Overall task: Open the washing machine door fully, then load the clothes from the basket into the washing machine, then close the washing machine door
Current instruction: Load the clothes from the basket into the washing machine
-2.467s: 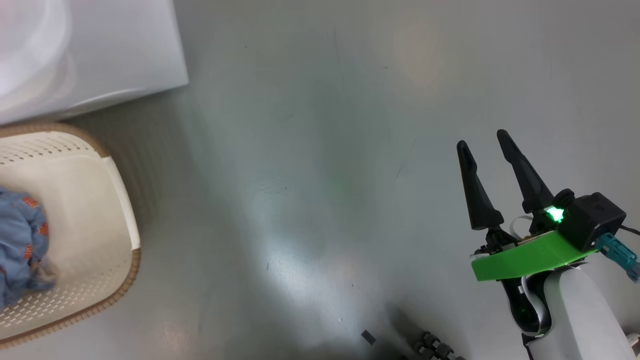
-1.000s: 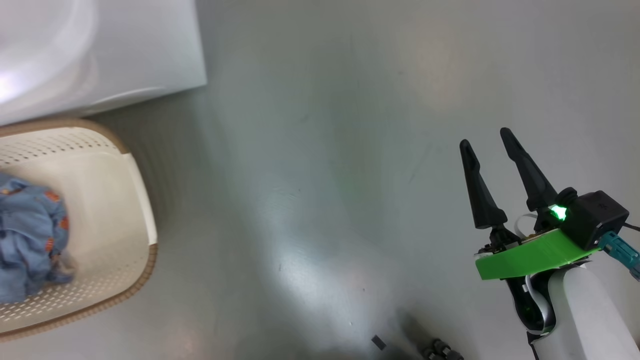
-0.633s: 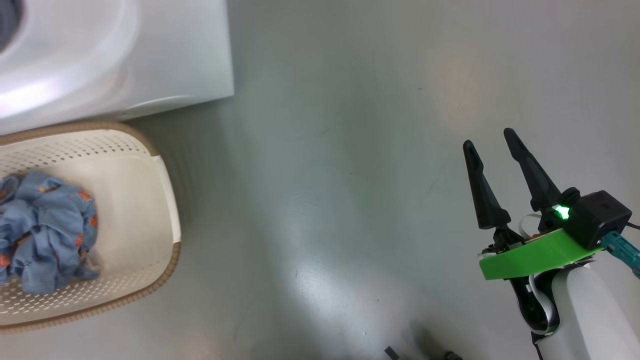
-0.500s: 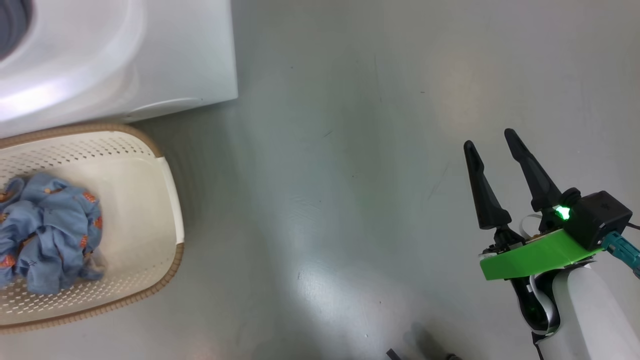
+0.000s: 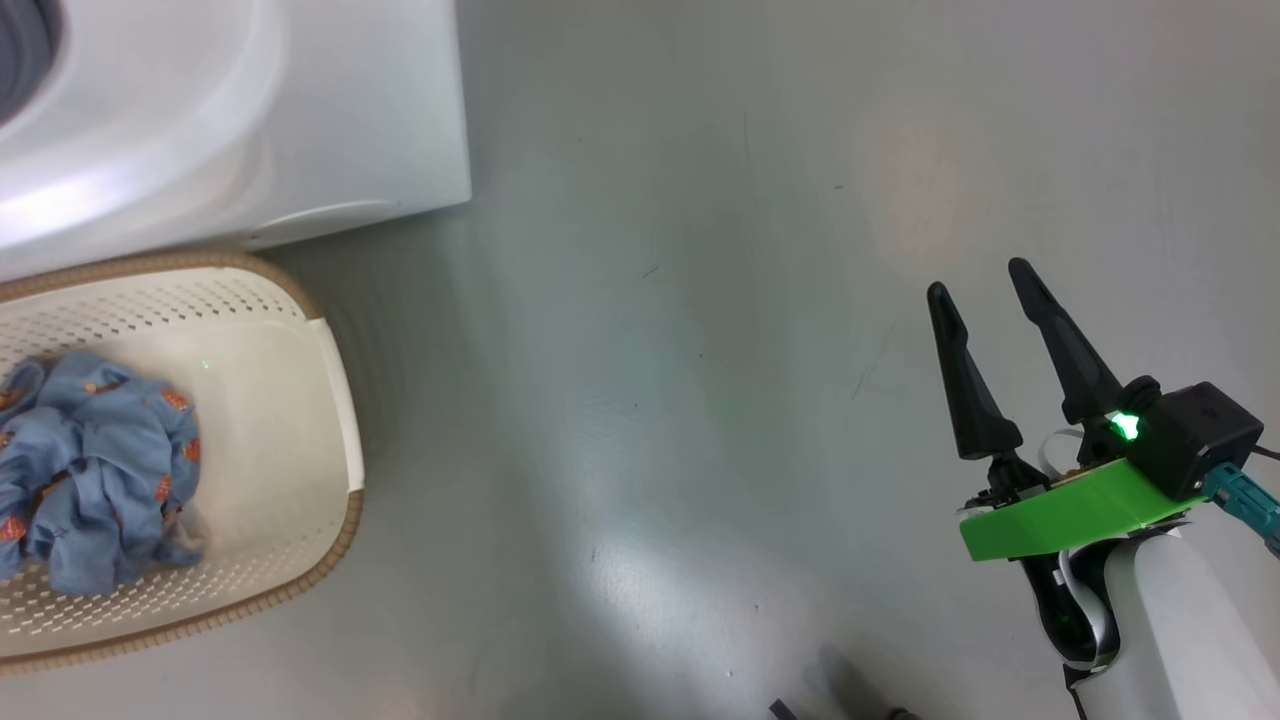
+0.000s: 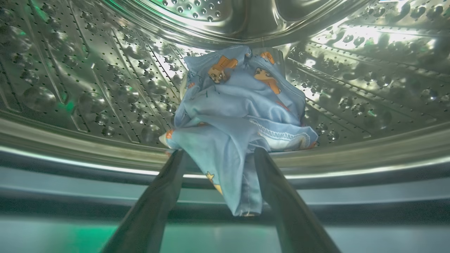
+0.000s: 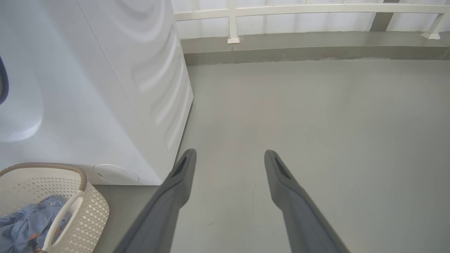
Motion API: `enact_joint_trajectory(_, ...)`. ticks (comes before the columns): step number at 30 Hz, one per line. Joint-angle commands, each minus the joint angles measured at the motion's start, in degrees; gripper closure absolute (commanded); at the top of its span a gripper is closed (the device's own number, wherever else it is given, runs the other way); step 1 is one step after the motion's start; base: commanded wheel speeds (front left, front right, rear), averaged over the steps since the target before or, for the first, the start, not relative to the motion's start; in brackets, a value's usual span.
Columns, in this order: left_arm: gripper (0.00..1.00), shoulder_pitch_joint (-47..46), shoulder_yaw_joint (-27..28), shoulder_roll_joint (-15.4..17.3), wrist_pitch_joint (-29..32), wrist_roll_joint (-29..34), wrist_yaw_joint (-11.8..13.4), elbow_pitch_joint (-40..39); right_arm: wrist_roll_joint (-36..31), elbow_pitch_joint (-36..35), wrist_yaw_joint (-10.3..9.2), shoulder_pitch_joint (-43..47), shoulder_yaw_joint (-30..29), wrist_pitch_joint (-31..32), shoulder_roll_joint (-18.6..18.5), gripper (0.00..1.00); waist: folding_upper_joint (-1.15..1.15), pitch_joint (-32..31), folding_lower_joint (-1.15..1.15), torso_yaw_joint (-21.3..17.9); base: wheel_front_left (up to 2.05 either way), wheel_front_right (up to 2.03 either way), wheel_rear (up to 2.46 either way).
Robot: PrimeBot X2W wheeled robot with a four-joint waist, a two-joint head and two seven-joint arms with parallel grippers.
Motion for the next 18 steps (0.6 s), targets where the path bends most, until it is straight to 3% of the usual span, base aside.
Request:
enact_joint_trajectory(1, 0.00, 1.45, -0.01, 3.41, 0.40, -0.25, -0.16, -1.02, -0.44, -0.97, 0.09, 1.00, 1.13, -0.44, -0.25, 0.00, 0.00, -0.29, 0.00, -0.21, 0.00, 0.00, 0.00)
enact_joint_trajectory(18, 0.00, 1.30, -1.20, 3.48, 0.57, -1.44, 0.70, -0.98, -0.31, -1.27, 0.09, 0.91, 1.25, -0.44, -0.13, 0.00, 0.00, 0.77, 0.00, -1.23, 0.00, 0.00, 0.00)
